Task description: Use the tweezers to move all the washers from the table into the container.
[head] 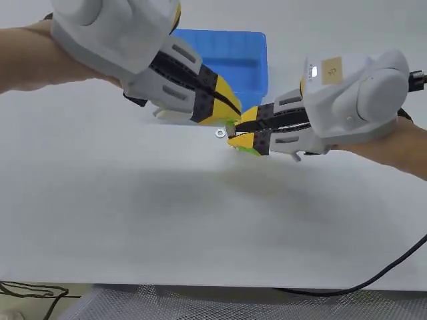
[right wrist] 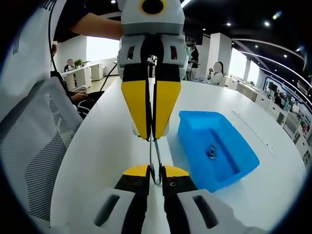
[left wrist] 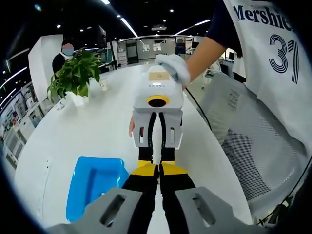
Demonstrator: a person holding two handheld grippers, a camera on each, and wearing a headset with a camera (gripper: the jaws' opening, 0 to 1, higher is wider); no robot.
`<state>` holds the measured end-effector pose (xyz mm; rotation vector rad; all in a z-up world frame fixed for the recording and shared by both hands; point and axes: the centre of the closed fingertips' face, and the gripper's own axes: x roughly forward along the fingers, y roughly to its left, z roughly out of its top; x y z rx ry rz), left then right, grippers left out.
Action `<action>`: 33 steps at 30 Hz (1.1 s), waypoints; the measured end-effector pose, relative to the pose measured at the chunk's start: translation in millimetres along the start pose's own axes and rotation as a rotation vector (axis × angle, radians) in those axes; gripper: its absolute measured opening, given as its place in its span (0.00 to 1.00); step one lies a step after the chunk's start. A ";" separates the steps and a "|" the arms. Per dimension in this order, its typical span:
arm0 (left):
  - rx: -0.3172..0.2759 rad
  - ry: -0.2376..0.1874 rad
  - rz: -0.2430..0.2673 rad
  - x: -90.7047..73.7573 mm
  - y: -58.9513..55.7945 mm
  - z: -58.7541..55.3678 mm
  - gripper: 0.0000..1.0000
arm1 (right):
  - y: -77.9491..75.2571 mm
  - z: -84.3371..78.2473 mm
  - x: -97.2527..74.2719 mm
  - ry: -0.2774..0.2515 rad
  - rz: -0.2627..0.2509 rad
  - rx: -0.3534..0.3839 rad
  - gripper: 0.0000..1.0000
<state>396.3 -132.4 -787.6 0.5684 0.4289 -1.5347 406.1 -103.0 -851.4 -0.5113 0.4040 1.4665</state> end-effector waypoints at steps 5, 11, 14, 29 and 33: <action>-0.018 0.012 0.016 -0.7 1.1 -0.5 0.05 | -0.2 -0.4 1.5 0.003 0.006 -0.004 0.11; -0.032 0.028 0.029 -1.8 1.8 -3.0 0.05 | -1.0 -0.5 4.5 0.008 0.012 -0.005 0.11; -0.047 0.033 0.031 -2.6 2.5 -4.6 0.05 | -0.5 -0.4 5.1 0.010 0.015 -0.008 0.11; -0.045 0.042 0.012 -1.3 1.5 -1.9 0.05 | 3.4 1.0 3.9 0.001 0.030 0.006 0.10; -0.039 0.033 0.003 -7.6 -1.1 3.0 0.05 | 5.1 8.3 1.5 -0.017 0.033 0.008 0.10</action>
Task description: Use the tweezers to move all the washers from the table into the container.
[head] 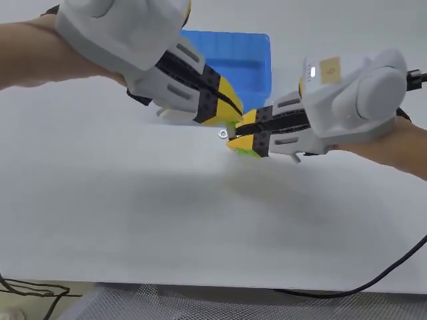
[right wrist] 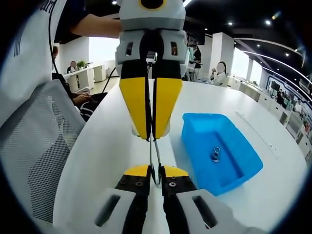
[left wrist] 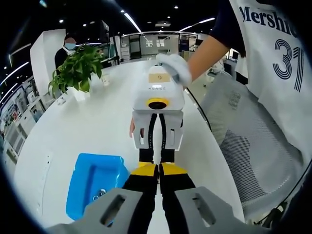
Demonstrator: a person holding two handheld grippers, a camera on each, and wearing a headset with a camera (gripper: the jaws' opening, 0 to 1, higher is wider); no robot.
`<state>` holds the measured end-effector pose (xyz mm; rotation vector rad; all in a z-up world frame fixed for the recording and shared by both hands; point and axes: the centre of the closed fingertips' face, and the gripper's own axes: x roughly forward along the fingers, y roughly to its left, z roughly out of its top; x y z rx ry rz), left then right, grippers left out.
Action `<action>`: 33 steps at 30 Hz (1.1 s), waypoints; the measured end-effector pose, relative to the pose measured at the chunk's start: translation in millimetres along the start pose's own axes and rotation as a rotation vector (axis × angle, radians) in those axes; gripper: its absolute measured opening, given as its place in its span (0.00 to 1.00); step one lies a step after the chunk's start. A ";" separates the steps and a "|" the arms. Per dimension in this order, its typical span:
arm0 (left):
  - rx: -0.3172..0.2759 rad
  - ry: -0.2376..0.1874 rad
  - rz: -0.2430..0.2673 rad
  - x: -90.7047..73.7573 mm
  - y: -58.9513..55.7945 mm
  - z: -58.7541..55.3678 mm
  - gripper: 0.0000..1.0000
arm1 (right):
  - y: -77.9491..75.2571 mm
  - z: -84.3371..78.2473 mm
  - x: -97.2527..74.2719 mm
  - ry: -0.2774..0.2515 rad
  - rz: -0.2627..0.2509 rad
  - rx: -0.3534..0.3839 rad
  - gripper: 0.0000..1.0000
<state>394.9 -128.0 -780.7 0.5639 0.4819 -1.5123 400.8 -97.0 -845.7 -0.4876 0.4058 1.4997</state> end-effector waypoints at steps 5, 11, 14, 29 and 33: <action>-0.004 -0.021 -0.009 -11.1 -3.6 10.4 0.05 | 4.1 14.9 -5.0 -0.018 0.006 -0.027 0.10; 0.037 -0.028 0.018 -22.2 -2.2 21.7 0.05 | -1.1 29.1 -12.9 -0.025 -0.013 -0.064 0.10; 0.069 -0.027 0.036 -28.4 2.1 28.0 0.05 | -7.3 36.2 -16.4 -0.027 -0.030 -0.081 0.10; 0.124 -0.031 0.080 -53.0 29.9 41.9 0.05 | -41.8 63.7 -21.7 -0.043 -0.090 -0.146 0.10; 0.125 -0.034 0.093 -56.0 40.3 41.9 0.05 | -54.1 67.4 -21.0 -0.045 -0.104 -0.152 0.10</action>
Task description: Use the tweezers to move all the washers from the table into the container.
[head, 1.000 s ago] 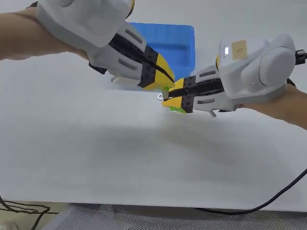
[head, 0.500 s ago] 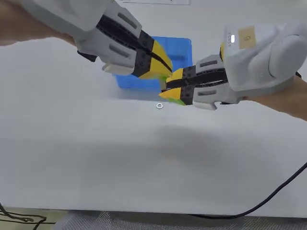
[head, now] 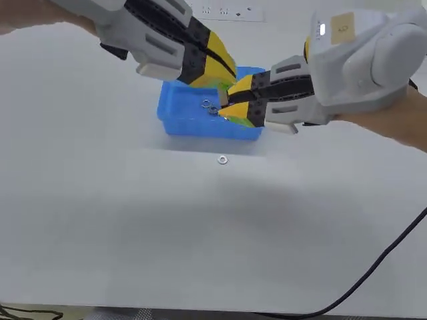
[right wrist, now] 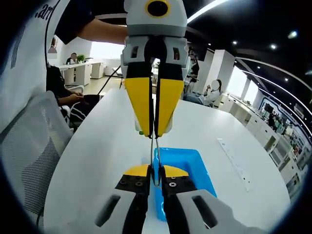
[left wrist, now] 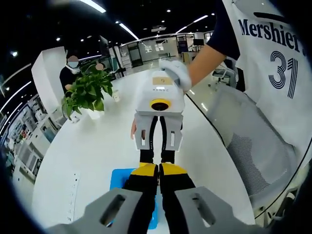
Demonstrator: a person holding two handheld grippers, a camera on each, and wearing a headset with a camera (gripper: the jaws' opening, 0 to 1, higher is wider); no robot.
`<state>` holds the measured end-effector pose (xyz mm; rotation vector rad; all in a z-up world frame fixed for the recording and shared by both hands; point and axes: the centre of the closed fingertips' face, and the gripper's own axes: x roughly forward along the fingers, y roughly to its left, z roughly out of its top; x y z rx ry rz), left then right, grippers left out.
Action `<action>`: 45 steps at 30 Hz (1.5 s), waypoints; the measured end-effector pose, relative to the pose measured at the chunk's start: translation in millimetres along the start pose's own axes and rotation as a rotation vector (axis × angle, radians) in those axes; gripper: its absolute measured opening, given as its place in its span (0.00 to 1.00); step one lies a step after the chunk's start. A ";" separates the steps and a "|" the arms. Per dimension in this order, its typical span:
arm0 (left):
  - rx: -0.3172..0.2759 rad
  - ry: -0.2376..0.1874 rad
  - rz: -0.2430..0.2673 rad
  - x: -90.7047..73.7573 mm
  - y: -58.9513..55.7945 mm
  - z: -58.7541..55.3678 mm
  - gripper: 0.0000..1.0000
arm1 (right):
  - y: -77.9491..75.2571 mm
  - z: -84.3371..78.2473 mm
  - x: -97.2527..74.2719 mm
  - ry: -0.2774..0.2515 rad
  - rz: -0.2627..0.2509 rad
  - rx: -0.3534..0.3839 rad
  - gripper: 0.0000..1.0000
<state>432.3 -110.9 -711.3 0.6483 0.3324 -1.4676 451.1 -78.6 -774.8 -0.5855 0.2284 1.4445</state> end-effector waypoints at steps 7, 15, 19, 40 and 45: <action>0.018 0.006 0.015 0.7 16.1 -6.5 0.05 | -20.7 -4.6 7.7 -0.003 -0.014 -0.003 0.10; 0.016 0.015 0.013 6.6 32.8 -20.2 0.05 | -35.4 -16.1 18.3 -0.002 -0.026 0.010 0.10; 0.003 0.026 0.004 11.9 41.1 -31.2 0.05 | -40.7 -24.3 25.1 0.004 -0.024 0.027 0.10; -0.075 0.067 -0.055 42.0 49.4 -72.3 0.05 | -41.1 -69.8 52.1 0.065 0.018 0.120 0.10; -0.092 0.060 -0.059 43.5 49.8 -74.6 0.05 | -39.9 -72.7 52.8 0.066 0.019 0.137 0.10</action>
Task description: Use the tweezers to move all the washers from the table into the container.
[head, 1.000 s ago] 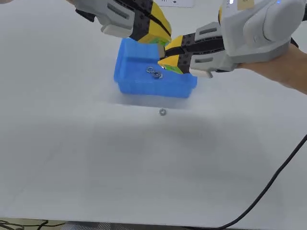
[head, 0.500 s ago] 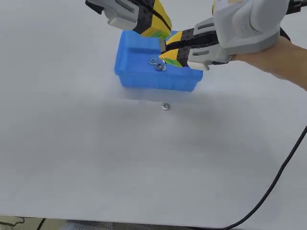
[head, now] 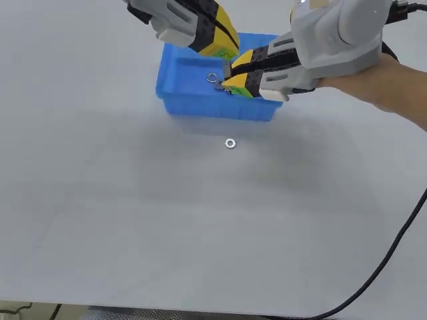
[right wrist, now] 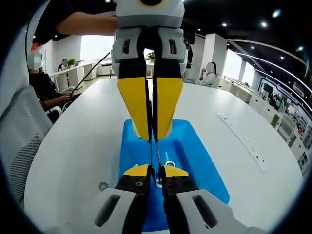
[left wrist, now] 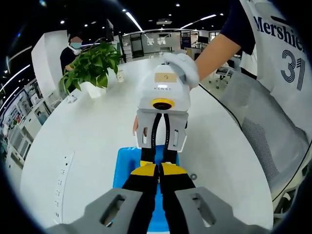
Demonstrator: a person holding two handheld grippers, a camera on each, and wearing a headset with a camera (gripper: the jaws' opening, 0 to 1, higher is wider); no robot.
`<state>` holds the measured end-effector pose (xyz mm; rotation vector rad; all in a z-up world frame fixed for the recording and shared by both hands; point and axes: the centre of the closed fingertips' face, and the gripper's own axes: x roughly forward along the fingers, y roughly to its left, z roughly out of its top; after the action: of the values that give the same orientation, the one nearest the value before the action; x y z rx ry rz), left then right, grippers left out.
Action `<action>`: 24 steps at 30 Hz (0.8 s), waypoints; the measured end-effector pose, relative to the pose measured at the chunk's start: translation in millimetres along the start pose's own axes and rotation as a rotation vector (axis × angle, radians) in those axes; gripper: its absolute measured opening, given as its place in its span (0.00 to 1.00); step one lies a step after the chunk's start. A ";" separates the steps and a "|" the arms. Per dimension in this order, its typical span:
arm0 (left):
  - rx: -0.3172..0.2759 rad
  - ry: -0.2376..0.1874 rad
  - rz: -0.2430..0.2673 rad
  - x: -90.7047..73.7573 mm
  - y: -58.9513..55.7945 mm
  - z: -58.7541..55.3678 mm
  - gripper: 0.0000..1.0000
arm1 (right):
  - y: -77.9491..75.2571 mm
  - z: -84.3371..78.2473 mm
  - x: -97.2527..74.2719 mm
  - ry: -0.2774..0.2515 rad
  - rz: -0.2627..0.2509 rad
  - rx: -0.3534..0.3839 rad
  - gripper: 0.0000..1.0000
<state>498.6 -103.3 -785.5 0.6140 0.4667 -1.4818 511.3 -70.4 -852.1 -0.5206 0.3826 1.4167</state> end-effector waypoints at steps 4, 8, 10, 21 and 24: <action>0.002 -0.003 0.000 0.0 0.5 0.7 0.05 | 0.3 1.5 -0.4 -0.002 0.000 -0.002 0.10; 0.010 -0.002 -0.001 -0.5 -1.4 2.7 0.05 | 1.1 2.8 -1.0 -0.003 -0.001 -0.006 0.10; 0.018 -0.003 -0.001 -2.4 -3.7 5.7 0.05 | 1.8 5.7 -3.0 -0.006 -0.004 -0.013 0.10; 0.079 -0.024 0.032 -28.0 -15.9 33.9 0.05 | 6.3 37.1 -22.6 -0.049 -0.039 -0.077 0.10; 0.102 -0.025 0.041 -35.7 -23.3 42.7 0.05 | 12.8 47.7 -29.8 -0.062 -0.044 -0.096 0.10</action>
<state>470.2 -102.7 -732.2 0.6810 0.3586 -1.4794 492.3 -67.7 -797.6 -0.5583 0.2524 1.4099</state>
